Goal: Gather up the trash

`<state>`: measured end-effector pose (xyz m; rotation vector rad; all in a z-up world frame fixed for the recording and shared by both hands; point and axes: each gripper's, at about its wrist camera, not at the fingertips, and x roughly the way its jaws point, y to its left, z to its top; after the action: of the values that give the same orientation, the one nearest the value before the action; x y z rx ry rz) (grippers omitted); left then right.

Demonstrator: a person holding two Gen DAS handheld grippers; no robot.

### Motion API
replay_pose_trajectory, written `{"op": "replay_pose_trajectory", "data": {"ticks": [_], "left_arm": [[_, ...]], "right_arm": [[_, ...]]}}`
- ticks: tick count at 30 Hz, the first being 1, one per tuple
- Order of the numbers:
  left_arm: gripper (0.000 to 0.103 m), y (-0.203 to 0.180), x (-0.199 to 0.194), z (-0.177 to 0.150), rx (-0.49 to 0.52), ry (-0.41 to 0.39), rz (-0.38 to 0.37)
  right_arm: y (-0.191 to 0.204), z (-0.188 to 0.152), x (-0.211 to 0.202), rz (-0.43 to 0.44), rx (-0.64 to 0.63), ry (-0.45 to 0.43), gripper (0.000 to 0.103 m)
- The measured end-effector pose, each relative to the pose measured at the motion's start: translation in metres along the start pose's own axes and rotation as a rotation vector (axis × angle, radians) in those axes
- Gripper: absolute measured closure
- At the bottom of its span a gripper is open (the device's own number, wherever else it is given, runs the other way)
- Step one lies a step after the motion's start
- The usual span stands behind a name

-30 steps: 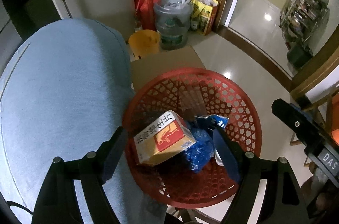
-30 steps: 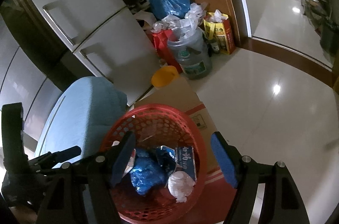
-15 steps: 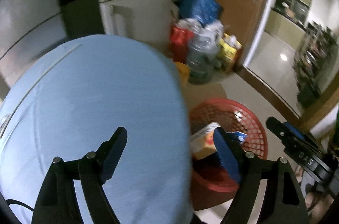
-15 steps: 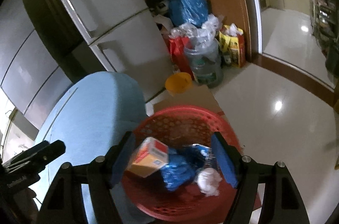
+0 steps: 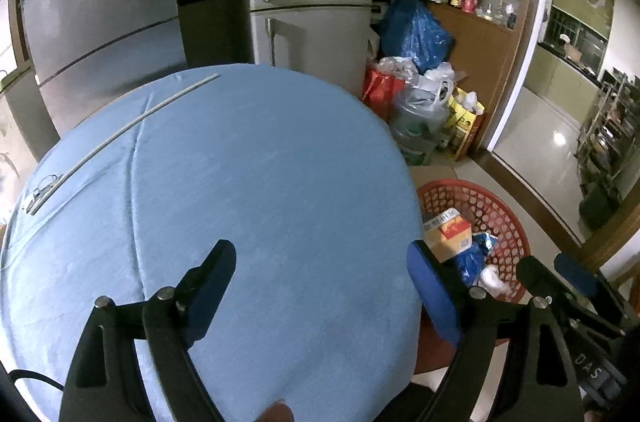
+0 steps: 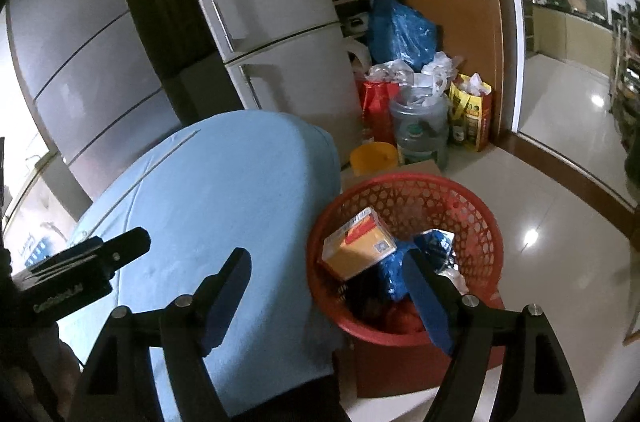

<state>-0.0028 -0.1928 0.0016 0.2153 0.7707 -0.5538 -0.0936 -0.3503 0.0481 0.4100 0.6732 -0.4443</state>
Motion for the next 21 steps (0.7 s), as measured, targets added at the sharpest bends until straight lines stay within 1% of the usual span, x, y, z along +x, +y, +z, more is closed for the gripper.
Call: {"op": "replay_pose_trajectory", "data": {"ticks": [4, 8, 12, 21], "left_arm": [[0.015, -0.005, -0.005, -0.008, 0.012, -0.001, -0.009], [0.015, -0.009, -0.013, -0.013, 0.019, -0.012, -0.001], [0.015, -0.009, -0.017, -0.017, 0.004, -0.017, -0.003], [0.015, -0.011, -0.020, -0.026, -0.003, -0.015, 0.026]], "right_arm": [[0.001, -0.007, -0.005, 0.007, -0.009, 0.000, 0.022], [0.003, -0.009, -0.008, 0.019, -0.029, -0.002, 0.022], [0.001, -0.012, -0.009, 0.030, -0.027, 0.001, 0.022], [-0.008, -0.021, -0.009, 0.024, -0.015, 0.028, 0.022]]}}
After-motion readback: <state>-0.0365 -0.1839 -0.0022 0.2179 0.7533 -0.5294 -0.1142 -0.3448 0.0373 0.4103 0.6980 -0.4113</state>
